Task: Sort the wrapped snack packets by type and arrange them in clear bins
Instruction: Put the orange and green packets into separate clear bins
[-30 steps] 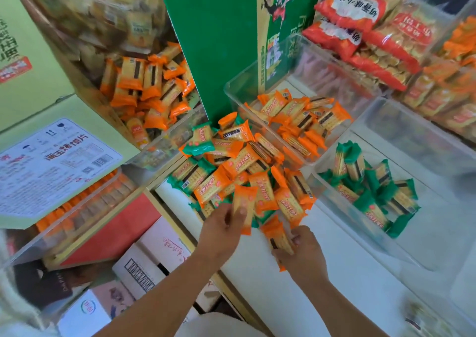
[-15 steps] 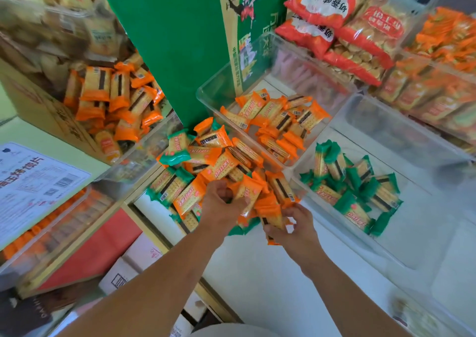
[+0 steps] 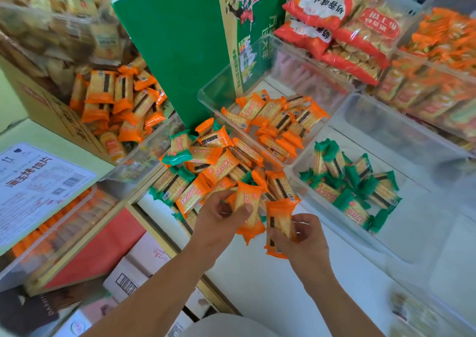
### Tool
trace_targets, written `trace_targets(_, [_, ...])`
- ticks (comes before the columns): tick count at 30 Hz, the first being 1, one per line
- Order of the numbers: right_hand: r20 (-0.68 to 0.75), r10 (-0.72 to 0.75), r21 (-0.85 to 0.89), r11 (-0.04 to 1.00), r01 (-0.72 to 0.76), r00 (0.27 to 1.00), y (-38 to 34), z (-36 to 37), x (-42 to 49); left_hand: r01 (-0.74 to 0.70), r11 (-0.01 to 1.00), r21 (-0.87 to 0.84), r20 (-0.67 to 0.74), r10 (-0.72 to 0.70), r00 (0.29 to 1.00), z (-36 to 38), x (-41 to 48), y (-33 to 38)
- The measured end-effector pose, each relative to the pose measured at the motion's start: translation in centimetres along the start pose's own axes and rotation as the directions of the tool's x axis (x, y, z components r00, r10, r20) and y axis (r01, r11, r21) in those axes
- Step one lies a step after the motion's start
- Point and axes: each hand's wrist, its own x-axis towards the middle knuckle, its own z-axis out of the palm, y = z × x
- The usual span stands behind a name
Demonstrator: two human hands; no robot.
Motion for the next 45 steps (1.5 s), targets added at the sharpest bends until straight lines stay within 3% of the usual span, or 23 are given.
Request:
trace_targets(3, [-0.074,-0.088,0.045,0.995,0.092,0.993,-2.8,-2.5,-2.5,-0.105,0.993,-0.06,0.071,0.109,0.992,1.9,-1.7,3.9])
trace_targets(7, [-0.248,-0.204,-0.026,0.979,0.204,0.947,-5.6,-7.2,-3.0,-0.227,0.966,-0.121,0.151,0.244,0.958,6.9,-1.5,9.2])
trace_targets(10, [-0.357,-0.209,-0.04,0.977,0.209,0.91,-6.6,-10.4,-1.1,-0.177,0.984,-0.006,0.254,0.172,0.952,11.4,-0.3,10.9])
trace_targets(15, [-0.404,-0.111,-0.087,0.993,0.083,0.908,-7.0,-13.7,1.4,-0.061,0.997,-0.044,0.356,0.073,0.932,12.5,-0.9,9.3])
trace_targets(18, [-0.429,-0.245,-0.245,0.958,0.15,0.869,-6.6,-13.0,1.1,-0.021,0.995,-0.1,0.315,0.052,0.948,9.6,-1.7,5.7])
trace_targets(20, [-0.388,-0.414,-0.28,0.904,0.322,0.824,-6.1,-10.6,0.3,0.042,0.998,-0.054,0.27,-0.026,0.962,7.4,-2.1,3.0])
trace_targets(22, [-0.239,-0.494,-0.291,0.858,0.424,0.836,-5.3,-7.2,-0.3,0.109,0.993,0.052,0.191,-0.117,0.974,5.3,-2.5,0.2])
trace_targets(24, [-0.026,-0.495,-0.368,0.813,0.452,0.869,-3.6,-3.6,0.4,0.15,0.979,0.138,0.117,-0.167,0.979,3.5,-2.5,-2.1])
trace_targets(27, [0.207,-0.363,-0.578,0.704,0.413,0.908,0.0,0.4,3.6,0.174,0.971,0.165,0.072,-0.188,0.979,1.6,-1.7,-3.2])
trace_targets(29, [0.202,-0.293,-0.624,0.697,0.353,0.935,1.3,2.0,5.7,0.16,0.975,0.153,0.057,-0.17,0.984,0.6,-1.3,-3.0])
trace_targets(33, [0.045,-0.21,-0.675,0.714,0.185,0.977,2.5,3.2,8.4,0.076,0.966,0.245,0.046,-0.09,0.995,-0.5,0.0,-2.9])
trace_targets(39, [-0.029,-0.309,-0.638,0.738,0.22,0.951,3.9,3.1,9.0,-0.044,0.954,0.296,-0.009,0.049,0.999,2.7,4.7,1.7])
trace_targets(42, [-0.038,-0.279,-0.606,0.77,0.199,0.96,4.2,3.0,8.8,-0.193,0.857,0.477,0.079,0.177,0.981,5.3,6.8,3.2])
trace_targets(45, [-0.047,-0.243,-0.574,0.801,0.173,0.969,4.0,2.1,8.3,-0.232,0.8,0.554,0.101,0.212,0.972,6.3,7.9,3.0])
